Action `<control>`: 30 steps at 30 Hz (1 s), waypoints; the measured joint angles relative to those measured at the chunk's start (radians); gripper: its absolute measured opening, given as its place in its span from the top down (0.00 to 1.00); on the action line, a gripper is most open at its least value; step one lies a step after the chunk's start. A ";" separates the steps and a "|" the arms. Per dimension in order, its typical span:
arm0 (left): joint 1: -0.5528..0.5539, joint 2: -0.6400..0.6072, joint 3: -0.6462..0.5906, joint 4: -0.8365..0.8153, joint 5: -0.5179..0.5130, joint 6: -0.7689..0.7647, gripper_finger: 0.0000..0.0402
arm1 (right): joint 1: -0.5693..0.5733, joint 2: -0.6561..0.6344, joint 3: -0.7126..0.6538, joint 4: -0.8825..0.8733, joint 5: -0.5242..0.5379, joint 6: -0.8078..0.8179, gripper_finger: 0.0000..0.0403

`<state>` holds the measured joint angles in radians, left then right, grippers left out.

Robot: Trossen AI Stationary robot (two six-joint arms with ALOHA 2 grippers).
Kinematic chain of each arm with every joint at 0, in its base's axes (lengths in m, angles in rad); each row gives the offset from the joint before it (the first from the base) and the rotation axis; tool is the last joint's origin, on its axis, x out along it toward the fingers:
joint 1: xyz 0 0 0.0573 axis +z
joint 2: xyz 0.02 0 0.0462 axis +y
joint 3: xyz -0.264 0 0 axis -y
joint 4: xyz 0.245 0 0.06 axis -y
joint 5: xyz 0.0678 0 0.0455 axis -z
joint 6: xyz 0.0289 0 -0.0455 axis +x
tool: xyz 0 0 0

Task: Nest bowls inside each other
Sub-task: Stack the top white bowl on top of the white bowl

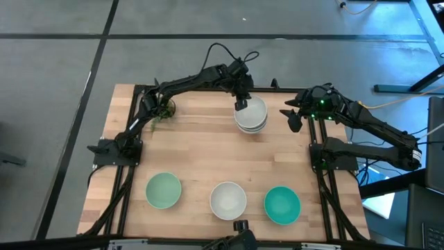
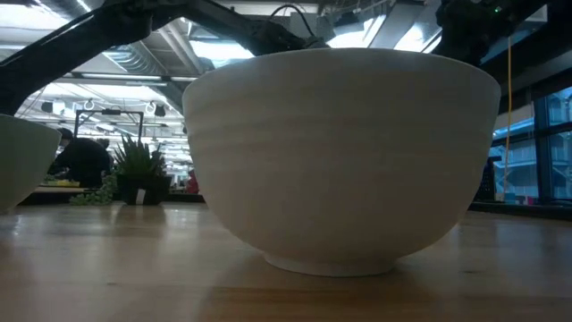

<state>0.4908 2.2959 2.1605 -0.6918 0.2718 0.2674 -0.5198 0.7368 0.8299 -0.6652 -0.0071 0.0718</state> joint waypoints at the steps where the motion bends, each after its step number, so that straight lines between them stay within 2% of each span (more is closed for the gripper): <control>1: 0.000 0.004 0.000 0.012 -0.001 0.002 1.00 | 0.000 0.000 0.000 -0.001 0.000 -0.001 0.45; 7: 0.000 0.010 0.000 0.015 0.001 -0.019 1.00 | 0.000 0.000 0.000 -0.012 0.009 -0.003 0.45; 12: -0.002 0.016 0.000 -0.011 0.057 -0.030 0.94 | 0.000 0.000 0.000 -0.015 0.012 -0.005 0.45; 25: -0.023 0.015 0.000 -0.060 0.030 0.003 0.89 | 0.000 0.000 0.000 -0.022 0.013 -0.005 0.45; 30: -0.023 0.015 0.000 -0.056 0.030 0.004 0.79 | 0.000 0.000 0.000 -0.022 0.014 -0.005 0.45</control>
<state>0.4679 2.3112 2.1601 -0.7479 0.3023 0.2710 -0.5198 0.7368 0.8299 -0.6872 0.0067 0.0669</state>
